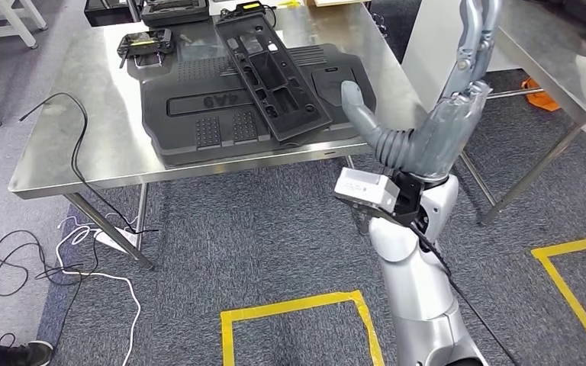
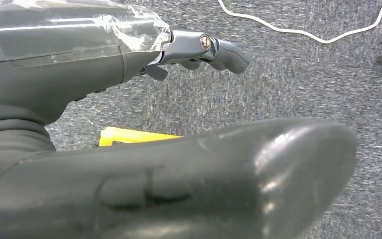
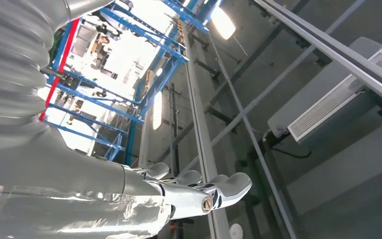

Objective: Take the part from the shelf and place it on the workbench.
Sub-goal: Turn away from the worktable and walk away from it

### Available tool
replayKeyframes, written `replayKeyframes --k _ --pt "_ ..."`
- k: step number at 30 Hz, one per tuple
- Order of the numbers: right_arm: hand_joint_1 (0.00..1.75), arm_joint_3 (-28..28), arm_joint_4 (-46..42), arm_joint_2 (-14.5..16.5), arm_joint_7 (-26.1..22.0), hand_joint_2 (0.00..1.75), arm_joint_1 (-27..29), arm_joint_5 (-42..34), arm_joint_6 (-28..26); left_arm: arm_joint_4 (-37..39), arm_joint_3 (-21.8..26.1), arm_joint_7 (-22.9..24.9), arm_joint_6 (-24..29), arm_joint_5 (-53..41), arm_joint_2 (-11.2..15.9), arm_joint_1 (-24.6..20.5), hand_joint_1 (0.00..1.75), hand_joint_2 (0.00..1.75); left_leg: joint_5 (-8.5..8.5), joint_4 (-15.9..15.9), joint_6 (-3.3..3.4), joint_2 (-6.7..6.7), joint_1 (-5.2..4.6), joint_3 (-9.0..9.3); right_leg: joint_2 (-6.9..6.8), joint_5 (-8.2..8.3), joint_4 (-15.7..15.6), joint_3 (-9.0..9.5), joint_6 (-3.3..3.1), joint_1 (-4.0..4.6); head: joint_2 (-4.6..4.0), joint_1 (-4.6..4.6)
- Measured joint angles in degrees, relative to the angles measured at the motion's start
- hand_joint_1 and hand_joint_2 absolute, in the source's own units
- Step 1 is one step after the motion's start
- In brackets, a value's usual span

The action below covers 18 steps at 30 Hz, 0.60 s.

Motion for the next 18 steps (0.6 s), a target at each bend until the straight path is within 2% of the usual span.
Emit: replayKeyframes --k 2,3,4,7,8,9,11,12,13,14,15,17,18 --pt "0.00 0.0 0.0 0.0 0.0 1.75 0.0 0.0 0.0 0.0 0.0 0.0 0.0 0.0 0.0 0.0 0.00 0.00 2.84 -8.0 0.44 -0.07 -0.11 4.23 0.03 0.09 0.4 -0.30 0.23 0.07 0.00 -0.11" --pt "0.00 0.0 0.0 0.0 0.0 1.75 0.0 0.0 0.0 0.0 0.0 0.0 0.0 0.0 0.0 -0.1 0.00 0.00 3.49 -10.6 0.67 -0.12 -0.20 5.29 0.04 0.19 0.5 -0.57 0.47 0.14 0.00 -0.15" --pt "0.00 0.0 0.0 0.0 0.0 1.75 0.0 0.0 0.0 0.0 0.0 -0.1 0.0 0.0 0.0 -0.1 0.00 0.00 3.62 -11.7 0.90 -0.17 -0.31 5.55 0.04 0.35 0.7 -0.85 0.77 0.19 0.00 -0.16" --pt "0.00 0.0 0.0 0.0 -0.1 1.75 0.0 0.0 0.0 0.0 0.0 -0.1 0.0 0.0 0.0 0.2 0.00 0.00 4.26 -12.2 1.76 -0.12 -0.27 5.17 0.09 0.51 0.9 -1.30 1.73 0.15 0.00 -0.17" --pt "0.00 0.0 0.0 0.0 -0.1 1.75 0.0 0.0 0.0 0.0 0.0 -0.2 0.0 0.0 0.0 0.2 0.00 0.00 4.57 -12.3 2.15 -0.04 -0.16 5.03 0.13 -0.35 1.8 -1.65 2.01 0.12 0.00 -0.10" --pt "0.00 0.0 0.0 0.0 -0.2 1.75 0.0 0.0 0.0 0.0 0.0 -0.2 0.0 0.0 0.0 0.1 0.00 0.00 4.90 -12.5 2.54 0.05 -0.05 4.81 0.17 -1.94 3.7 -2.45 2.28 0.06 0.00 0.03" --pt "0.00 0.0 0.0 0.0 -0.2 1.75 0.0 0.0 0.0 0.0 0.0 -0.2 0.0 0.0 0.0 0.0 0.00 0.00 5.36 -12.5 2.94 0.15 -0.03 4.16 0.20 -6.37 10.8 -5.17 2.69 0.00 0.00 0.42" --pt "0.00 0.0 0.0 0.0 -0.3 1.75 0.0 0.0 0.0 0.0 0.0 -0.2 0.0 0.0 0.0 0.1 0.00 0.00 5.54 -12.5 2.99 0.18 -0.06 3.84 0.21 -8.02 14.3 -6.42 2.82 -0.02 0.00 0.54" --pt "0.00 0.0 0.1 0.0 -0.3 1.75 0.1 0.0 0.0 0.0 0.0 -0.2 0.0 0.0 0.0 0.1 0.00 0.00 5.70 -12.4 2.97 0.20 -0.09 3.56 0.20 -8.65 16.4 -6.92 2.87 -0.03 0.00 0.61" --pt "0.00 0.0 0.2 0.0 -0.3 1.75 0.2 0.0 0.0 0.0 0.0 -0.2 0.0 0.0 0.0 0.1 0.00 0.00 5.85 -12.3 2.92 0.21 -0.09 3.34 0.20 -8.15 16.3 -6.30 2.83 -0.03 0.00 0.66" --pt "0.00 0.0 0.2 0.0 -0.3 1.75 0.2 0.0 0.0 0.0 0.0 -0.2 0.0 0.0 0.0 0.1 0.00 0.00 5.95 -12.3 2.86 0.21 -0.08 3.21 0.20 -6.67 13.7 -4.52 2.70 -0.03 0.00 0.74" --pt "0.00 0.0 0.3 0.0 -0.3 1.75 0.2 0.0 0.0 0.0 0.0 -0.2 0.0 0.0 0.0 0.1 0.00 0.00 6.11 -12.1 2.65 0.19 -0.14 3.05 0.21 -3.49 5.4 0.39 2.26 0.05 0.00 0.92" --pt "0.00 0.0 0.3 0.0 -0.4 1.75 0.1 0.0 0.0 0.0 0.0 -0.2 0.0 0.0 0.0 0.1 0.00 0.00 6.21 -12.0 2.43 0.18 -0.21 2.89 0.24 -2.62 2.2 1.96 2.02 0.16 0.00 1.01"
